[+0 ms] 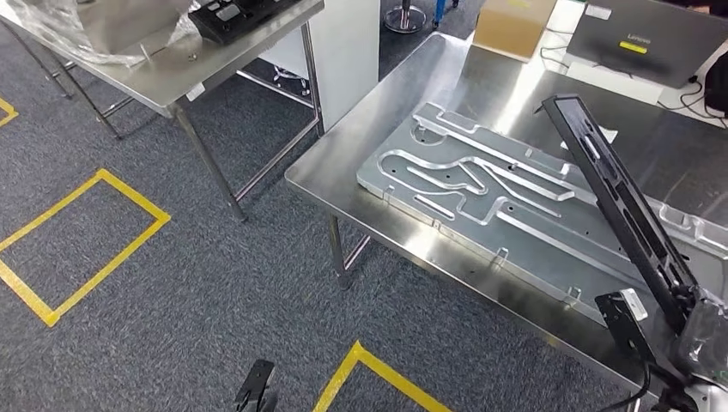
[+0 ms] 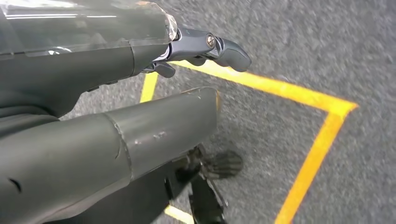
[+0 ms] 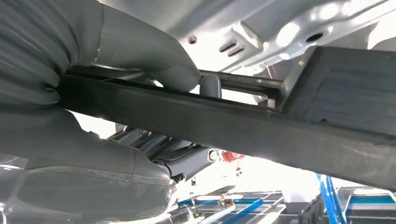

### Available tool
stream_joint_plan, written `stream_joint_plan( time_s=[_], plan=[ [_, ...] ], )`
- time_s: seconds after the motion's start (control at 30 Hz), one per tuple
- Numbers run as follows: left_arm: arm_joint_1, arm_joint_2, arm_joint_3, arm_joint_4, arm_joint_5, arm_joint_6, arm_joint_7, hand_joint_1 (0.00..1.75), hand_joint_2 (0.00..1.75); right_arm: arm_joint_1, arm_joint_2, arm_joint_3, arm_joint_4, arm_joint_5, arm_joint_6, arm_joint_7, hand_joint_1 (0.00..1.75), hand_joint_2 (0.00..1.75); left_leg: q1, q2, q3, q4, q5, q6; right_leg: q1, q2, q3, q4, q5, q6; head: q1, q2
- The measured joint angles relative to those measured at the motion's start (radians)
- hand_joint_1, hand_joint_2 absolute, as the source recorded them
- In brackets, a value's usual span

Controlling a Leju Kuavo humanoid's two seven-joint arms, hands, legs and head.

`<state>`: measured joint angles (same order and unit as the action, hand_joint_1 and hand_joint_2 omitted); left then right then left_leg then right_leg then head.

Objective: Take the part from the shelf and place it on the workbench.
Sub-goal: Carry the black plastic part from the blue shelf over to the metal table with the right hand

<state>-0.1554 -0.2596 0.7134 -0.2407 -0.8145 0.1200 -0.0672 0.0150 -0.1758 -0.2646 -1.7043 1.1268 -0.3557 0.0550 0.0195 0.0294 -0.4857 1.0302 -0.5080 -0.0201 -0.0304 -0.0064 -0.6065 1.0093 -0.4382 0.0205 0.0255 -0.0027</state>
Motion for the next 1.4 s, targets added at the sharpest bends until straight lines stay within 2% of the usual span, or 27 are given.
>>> stream_joint_plan(
  time_s=[0.07, 0.1, 0.13, 0.17, 0.2, 0.23, 0.27, 0.3, 0.37, 0.4, 0.43, 0.5, 0.53, 0.57, 0.6, 0.63, 0.67, 0.7, 0.73, 0.8, 0.83, 0.87, 0.97, 1.0, 1.03, 1.23, 1.4],
  plan=[
    [-0.003, -0.001, 0.000, 0.000, 0.000, -0.002, -0.001, 0.00, 0.00, -0.006, 0.001, 0.003, -0.002, 0.003, 0.000, 0.000, 1.75, 1.75, 0.003, -0.009, -0.072, 0.121, -0.001, -0.003, 0.004, 0.005, 0.028, -0.001, -0.019, -0.017, -0.005, 0.000],
    [-0.002, -0.001, 0.000, 0.000, 0.000, -0.002, -0.001, 0.00, 0.00, -0.009, 0.002, 0.005, -0.002, 0.003, 0.000, 0.000, 1.75, 1.75, 0.002, -0.014, -0.123, 0.192, -0.017, -0.003, 0.007, 0.007, 0.042, -0.001, -0.031, -0.023, -0.008, 0.000],
    [0.000, 0.000, 0.000, 0.000, 0.000, -0.002, 0.000, 0.00, 0.00, -0.011, 0.002, 0.006, -0.002, 0.003, 0.000, 0.000, 1.75, 1.75, 0.001, -0.017, -0.174, 0.250, -0.047, -0.001, 0.010, 0.011, 0.056, -0.001, -0.044, -0.026, -0.010, 0.000],
    [0.003, 0.000, 0.000, 0.000, 0.000, -0.002, 0.000, 0.00, 0.00, -0.011, 0.003, 0.007, -0.001, 0.003, 0.000, 0.000, 1.75, 1.75, -0.002, -0.018, -0.215, 0.282, -0.082, 0.001, 0.012, 0.016, 0.073, -0.002, -0.058, -0.028, -0.012, 0.000],
    [0.006, 0.000, 0.000, 0.000, 0.000, -0.002, 0.000, 0.00, 0.00, -0.011, 0.004, 0.007, -0.001, 0.003, 0.000, 0.000, 1.75, 1.75, -0.006, -0.019, -0.244, 0.285, -0.110, 0.006, 0.015, 0.021, 0.092, -0.002, -0.073, -0.029, -0.012, 0.000],
    [0.008, 0.001, 0.001, 0.000, 0.000, -0.002, 0.000, 0.00, 0.00, -0.011, 0.004, 0.008, 0.000, 0.003, 0.000, 0.000, 1.75, 1.75, -0.011, -0.020, -0.260, 0.260, -0.119, 0.014, 0.016, 0.026, 0.113, -0.002, -0.088, -0.030, -0.012, 0.000],
    [0.009, 0.001, 0.001, 0.000, 0.000, -0.002, 0.000, 0.00, 0.00, -0.011, 0.004, 0.009, 0.000, 0.004, 0.000, 0.000, 1.75, 1.75, -0.018, -0.021, -0.265, 0.212, -0.098, 0.024, 0.018, 0.030, 0.134, -0.003, -0.105, -0.029, -0.012, 0.000],
    [0.011, 0.002, 0.001, 0.000, -0.001, -0.002, 0.001, 0.00, 0.00, -0.011, 0.005, 0.011, 0.002, 0.004, 0.000, 0.000, 1.75, 1.75, -0.027, -0.024, -0.264, 0.147, -0.030, 0.037, 0.018, 0.033, 0.151, -0.004, -0.121, -0.029, -0.013, 0.000],
    [0.014, 0.006, 0.003, 0.000, -0.001, -0.001, 0.001, 0.00, 0.00, -0.012, 0.008, 0.015, 0.008, 0.004, 0.000, 0.001, 1.75, 1.75, -0.044, -0.038, -0.258, 0.032, 0.135, 0.059, 0.020, 0.041, 0.178, -0.007, -0.149, -0.020, -0.012, 0.000],
    [0.015, 0.008, 0.004, 0.000, -0.002, -0.002, 0.001, 0.00, 0.00, -0.012, 0.009, 0.017, 0.011, 0.004, 0.000, 0.002, 1.75, 1.75, -0.049, -0.044, -0.254, 0.002, 0.191, 0.065, 0.019, 0.046, 0.188, -0.014, -0.158, -0.014, -0.012, 0.000],
    [0.015, 0.009, 0.004, 0.000, -0.002, -0.001, 0.001, 0.00, 0.00, -0.013, 0.010, 0.018, 0.014, 0.005, 0.000, 0.003, 1.75, 1.75, -0.051, -0.046, -0.249, -0.010, 0.208, 0.067, 0.020, 0.050, 0.199, -0.025, -0.164, -0.007, -0.012, 0.000],
    [0.010, 0.008, 0.005, 0.000, -0.002, -0.001, -0.001, 0.00, 0.00, -0.015, 0.009, 0.020, 0.013, 0.006, 0.000, 0.004, 1.75, 1.75, -0.046, -0.043, -0.229, -0.022, 0.197, 0.071, 0.019, 0.046, 0.221, -0.045, -0.176, 0.004, -0.013, 0.000],
    [0.006, 0.007, 0.005, 0.000, -0.002, 0.000, -0.003, 0.00, 0.00, -0.017, 0.008, 0.020, 0.013, 0.007, 0.000, 0.004, 1.75, 1.75, -0.043, -0.042, -0.216, -0.032, 0.191, 0.075, 0.019, 0.037, 0.218, -0.030, -0.186, 0.009, -0.011, 0.000],
    [0.003, 0.006, 0.005, 0.000, -0.002, 0.001, -0.005, 0.00, 0.00, -0.019, 0.007, 0.021, 0.013, 0.008, 0.000, 0.004, 1.75, 1.75, -0.040, -0.042, -0.202, -0.042, 0.183, 0.077, 0.019, 0.028, 0.197, 0.011, -0.204, 0.012, -0.010, 0.000],
    [0.001, 0.006, 0.005, 0.000, -0.002, 0.003, -0.006, 0.00, 0.00, -0.019, 0.007, 0.023, 0.015, 0.010, 0.001, 0.004, 1.75, 1.75, -0.039, -0.042, -0.190, -0.047, 0.175, 0.079, 0.018, 0.020, 0.155, 0.079, -0.226, 0.014, -0.008, 0.000],
    [0.000, 0.005, 0.005, 0.000, -0.002, 0.005, -0.006, 0.00, 0.00, -0.020, 0.008, 0.026, 0.018, 0.013, 0.003, 0.005, 1.75, 1.75, -0.039, -0.042, -0.179, -0.051, 0.166, 0.080, 0.018, 0.017, 0.101, 0.156, -0.247, 0.015, -0.008, 0.000],
    [0.001, 0.005, 0.005, 0.000, -0.002, 0.007, -0.006, 0.00, 0.00, -0.019, 0.008, 0.028, 0.021, 0.017, 0.006, 0.006, 1.75, 1.75, -0.039, -0.043, -0.168, -0.052, 0.155, 0.079, 0.017, 0.017, 0.048, 0.219, -0.254, 0.017, -0.008, 0.000],
    [0.004, 0.004, 0.006, 0.000, -0.003, 0.009, -0.004, 0.00, 0.00, -0.017, 0.008, 0.030, 0.025, 0.021, 0.010, 0.008, 1.75, 1.75, -0.038, -0.043, -0.156, -0.051, 0.145, 0.078, 0.016, 0.017, 0.007, 0.251, -0.238, 0.019, -0.008, 0.000],
    [0.006, 0.004, 0.006, 0.000, -0.003, 0.009, -0.004, 0.00, 0.00, -0.015, 0.009, 0.032, 0.029, 0.024, 0.014, 0.009, 1.75, 1.75, -0.038, -0.043, -0.143, -0.050, 0.133, 0.076, 0.015, 0.016, -0.015, 0.241, -0.198, 0.023, -0.008, 0.000],
    [0.009, 0.001, 0.006, 0.000, -0.003, 0.009, -0.003, 0.00, 0.00, -0.013, 0.009, 0.033, 0.034, 0.026, 0.018, 0.010, 1.75, 1.75, -0.039, -0.044, -0.119, -0.046, 0.111, 0.069, 0.010, 0.011, -0.009, 0.129, -0.078, 0.031, -0.008, 0.000],
    [0.009, 0.000, 0.007, 0.000, -0.003, 0.010, -0.003, 0.00, 0.00, -0.013, 0.009, 0.034, 0.036, 0.026, 0.018, 0.010, 1.75, 1.75, -0.040, -0.044, -0.109, -0.042, 0.101, 0.065, 0.011, 0.008, 0.004, 0.070, -0.034, 0.031, -0.008, 0.000],
    [0.007, 0.000, 0.007, 0.000, -0.003, 0.010, -0.003, 0.00, 0.00, -0.014, 0.010, 0.035, 0.037, 0.026, 0.018, 0.010, 1.75, 1.75, -0.042, -0.046, -0.103, -0.039, 0.093, 0.061, 0.011, 0.006, 0.016, 0.026, -0.010, 0.026, -0.008, 0.000],
    [0.002, 0.000, 0.007, 0.000, -0.003, 0.012, -0.002, 0.00, 0.00, -0.015, 0.011, 0.039, 0.039, 0.026, 0.019, 0.011, 1.75, 1.75, -0.046, -0.047, -0.101, -0.032, 0.084, 0.075, 0.014, 0.007, 0.028, -0.005, -0.011, 0.009, -0.014, 0.000],
    [0.002, 0.000, 0.007, 0.000, -0.003, 0.012, -0.002, 0.00, 0.00, -0.015, 0.012, 0.039, 0.039, 0.026, 0.019, 0.012, 1.75, 1.75, -0.046, -0.045, -0.099, -0.032, 0.083, 0.080, 0.016, 0.009, 0.028, -0.006, -0.011, 0.008, -0.017, 0.000],
    [0.002, 0.000, 0.008, 0.000, -0.003, 0.011, -0.002, 0.00, 0.00, -0.015, 0.012, 0.039, 0.040, 0.026, 0.019, 0.012, 1.75, 1.75, -0.045, -0.044, -0.098, -0.033, 0.082, 0.079, 0.018, 0.010, 0.029, -0.006, -0.013, 0.005, -0.017, 0.000],
    [0.001, -0.001, 0.008, 0.000, -0.003, 0.011, -0.003, 0.00, 0.00, -0.015, 0.012, 0.041, 0.040, 0.026, 0.019, 0.012, 1.75, 1.75, -0.038, -0.041, -0.091, -0.036, 0.078, 0.059, 0.027, 0.011, 0.035, -0.005, -0.019, -0.006, -0.017, 0.000],
    [0.000, -0.001, 0.008, 0.000, -0.003, 0.011, -0.003, 0.00, 0.00, -0.017, 0.012, 0.044, 0.040, 0.027, 0.026, 0.006, 1.75, 1.75, -0.035, -0.041, -0.091, -0.036, 0.077, 0.051, 0.027, 0.011, 0.037, -0.005, -0.019, -0.007, -0.017, 0.000]
  ],
)
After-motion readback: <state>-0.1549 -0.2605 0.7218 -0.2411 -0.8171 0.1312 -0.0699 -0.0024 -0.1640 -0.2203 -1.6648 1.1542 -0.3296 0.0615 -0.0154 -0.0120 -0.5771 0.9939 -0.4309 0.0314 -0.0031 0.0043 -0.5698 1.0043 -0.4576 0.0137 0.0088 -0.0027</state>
